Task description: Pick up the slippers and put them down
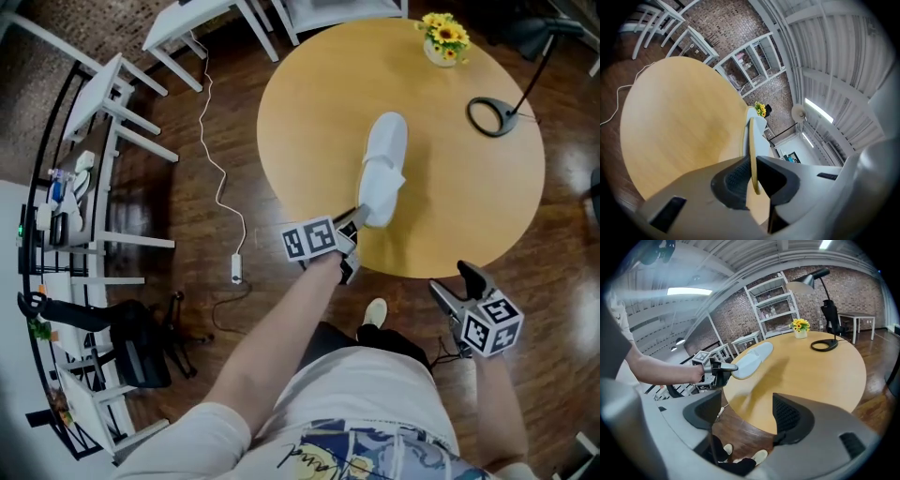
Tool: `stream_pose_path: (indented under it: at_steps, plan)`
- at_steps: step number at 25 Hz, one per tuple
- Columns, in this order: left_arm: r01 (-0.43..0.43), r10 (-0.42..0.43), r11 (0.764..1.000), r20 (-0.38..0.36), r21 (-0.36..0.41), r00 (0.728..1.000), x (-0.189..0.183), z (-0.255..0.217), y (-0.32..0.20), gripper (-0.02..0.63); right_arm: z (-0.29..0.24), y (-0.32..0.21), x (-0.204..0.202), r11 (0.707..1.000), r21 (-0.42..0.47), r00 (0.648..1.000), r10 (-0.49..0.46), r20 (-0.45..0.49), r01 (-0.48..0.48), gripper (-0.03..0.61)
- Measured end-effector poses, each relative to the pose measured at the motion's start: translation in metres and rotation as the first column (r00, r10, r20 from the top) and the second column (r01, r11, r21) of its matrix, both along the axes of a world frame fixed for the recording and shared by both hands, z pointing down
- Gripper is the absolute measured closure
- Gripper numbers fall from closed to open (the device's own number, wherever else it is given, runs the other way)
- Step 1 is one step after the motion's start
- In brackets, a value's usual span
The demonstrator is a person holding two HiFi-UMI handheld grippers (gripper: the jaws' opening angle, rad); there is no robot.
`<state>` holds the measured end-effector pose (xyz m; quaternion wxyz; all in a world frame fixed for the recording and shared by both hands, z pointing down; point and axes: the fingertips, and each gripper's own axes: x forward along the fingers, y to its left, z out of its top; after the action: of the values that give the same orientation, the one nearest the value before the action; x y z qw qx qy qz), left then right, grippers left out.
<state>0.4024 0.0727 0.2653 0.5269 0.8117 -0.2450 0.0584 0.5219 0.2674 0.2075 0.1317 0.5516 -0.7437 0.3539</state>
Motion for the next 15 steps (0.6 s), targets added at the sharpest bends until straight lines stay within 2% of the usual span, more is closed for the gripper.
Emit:
stream_pose_path:
  at_steps: [3,5,9,15]
  plan:
    - [0.053,-0.052,0.998,-0.019,0.030,0.998,-0.021,-0.023,-0.006,0.583,-0.005,-0.010,-0.008,0.998,0.013,0.998,-0.059,0.006,0.059,0.215]
    - [0.094,-0.092,0.995,-0.040,0.043,0.995,-0.052,-0.044,-0.008,0.583,-0.012,-0.012,-0.030,0.995,0.011,0.995,-0.099,0.015,0.099,0.215]
    - [0.189,-0.183,0.979,-0.074,0.082,0.980,-0.141,-0.070,-0.018,0.583,-0.013,-0.031,-0.092,0.976,0.012,0.976,-0.216,0.004,0.216,0.215]
    - [0.324,-0.317,0.942,-0.079,0.093,0.945,-0.276,-0.053,-0.050,0.584,-0.005,-0.090,-0.185,0.941,0.030,0.942,-0.336,-0.014,0.337,0.215]
